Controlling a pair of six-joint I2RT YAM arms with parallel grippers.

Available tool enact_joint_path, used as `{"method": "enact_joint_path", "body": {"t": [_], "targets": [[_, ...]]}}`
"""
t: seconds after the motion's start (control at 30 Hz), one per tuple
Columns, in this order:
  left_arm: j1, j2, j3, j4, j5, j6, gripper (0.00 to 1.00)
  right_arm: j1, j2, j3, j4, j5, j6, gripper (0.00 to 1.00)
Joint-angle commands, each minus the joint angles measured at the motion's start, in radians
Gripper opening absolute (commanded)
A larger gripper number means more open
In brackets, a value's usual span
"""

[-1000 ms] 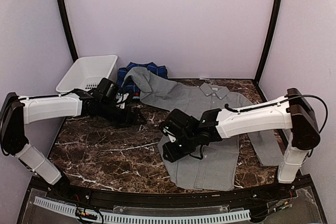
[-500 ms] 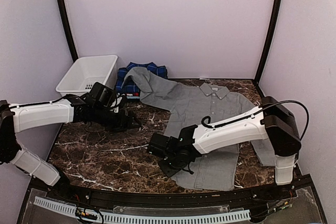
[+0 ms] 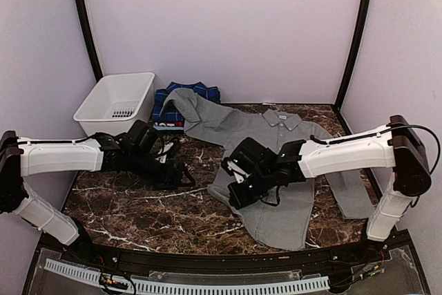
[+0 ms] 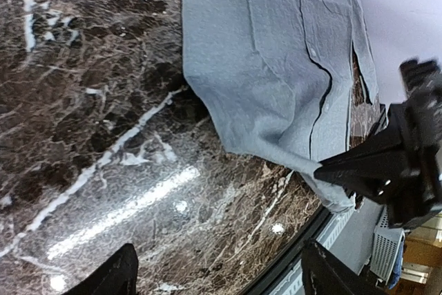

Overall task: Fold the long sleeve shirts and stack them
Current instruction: Flatten out the square-folded shirt at the center of the board.

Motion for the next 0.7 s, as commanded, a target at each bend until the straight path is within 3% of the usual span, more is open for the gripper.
{"method": "enact_joint_path", "body": {"t": [0.0,0.23,0.67], "targets": [[-0.044,0.062,0.001,0.084,0.081,-0.033,0.78,-0.098,-0.095,-0.110,0.234,-0.256,-0.001,0.00],[-0.098,0.190,0.056,0.191,0.150,-0.077,0.71,-0.256,-0.074,-0.212,0.351,-0.393,0.019,0.00],[-0.135,0.335,0.106,0.218,0.146,-0.087,0.63,-0.215,0.041,-0.211,0.325,-0.315,0.008,0.00]]}}
